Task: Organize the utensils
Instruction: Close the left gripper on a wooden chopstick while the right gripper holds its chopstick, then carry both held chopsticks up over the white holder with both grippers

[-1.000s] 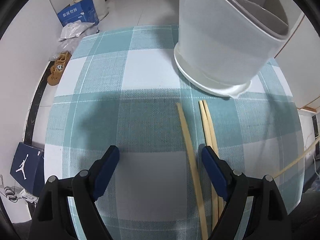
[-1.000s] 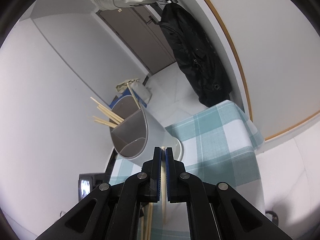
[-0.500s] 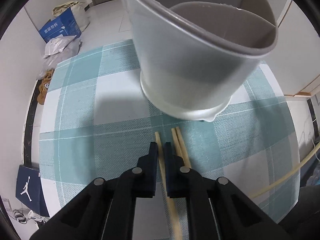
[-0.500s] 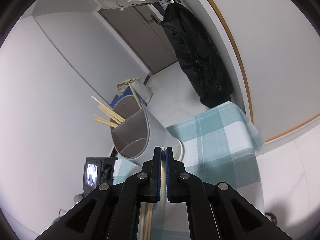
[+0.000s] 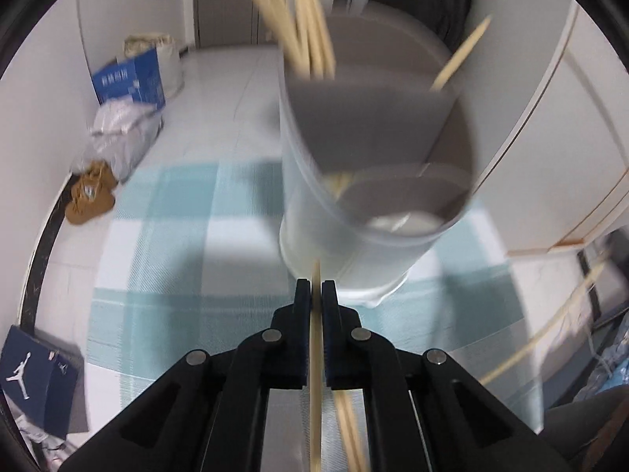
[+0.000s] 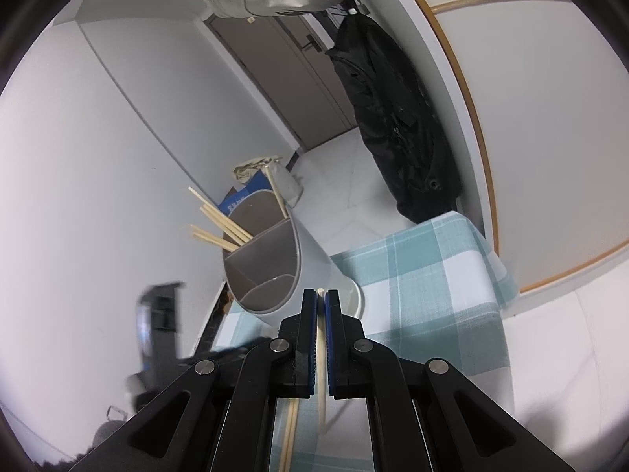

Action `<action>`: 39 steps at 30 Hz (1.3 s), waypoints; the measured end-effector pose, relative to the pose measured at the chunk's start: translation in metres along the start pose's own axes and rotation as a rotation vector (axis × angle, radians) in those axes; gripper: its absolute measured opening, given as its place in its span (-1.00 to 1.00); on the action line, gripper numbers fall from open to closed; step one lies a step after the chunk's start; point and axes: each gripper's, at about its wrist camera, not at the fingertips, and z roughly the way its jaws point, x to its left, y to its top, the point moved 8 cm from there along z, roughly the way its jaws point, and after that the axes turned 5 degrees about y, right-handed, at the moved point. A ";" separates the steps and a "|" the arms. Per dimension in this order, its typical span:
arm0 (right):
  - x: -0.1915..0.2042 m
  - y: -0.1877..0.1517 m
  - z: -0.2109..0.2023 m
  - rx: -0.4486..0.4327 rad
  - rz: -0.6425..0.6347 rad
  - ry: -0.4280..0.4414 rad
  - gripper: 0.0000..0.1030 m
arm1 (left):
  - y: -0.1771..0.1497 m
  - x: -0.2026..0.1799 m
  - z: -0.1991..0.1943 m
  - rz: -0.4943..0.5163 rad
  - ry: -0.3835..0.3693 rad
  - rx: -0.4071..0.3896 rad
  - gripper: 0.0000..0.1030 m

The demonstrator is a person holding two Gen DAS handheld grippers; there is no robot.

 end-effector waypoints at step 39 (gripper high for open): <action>0.104 0.060 -0.040 -0.096 -0.261 -0.011 -0.94 | 0.074 -0.004 -0.134 -0.005 -0.135 -0.295 -0.97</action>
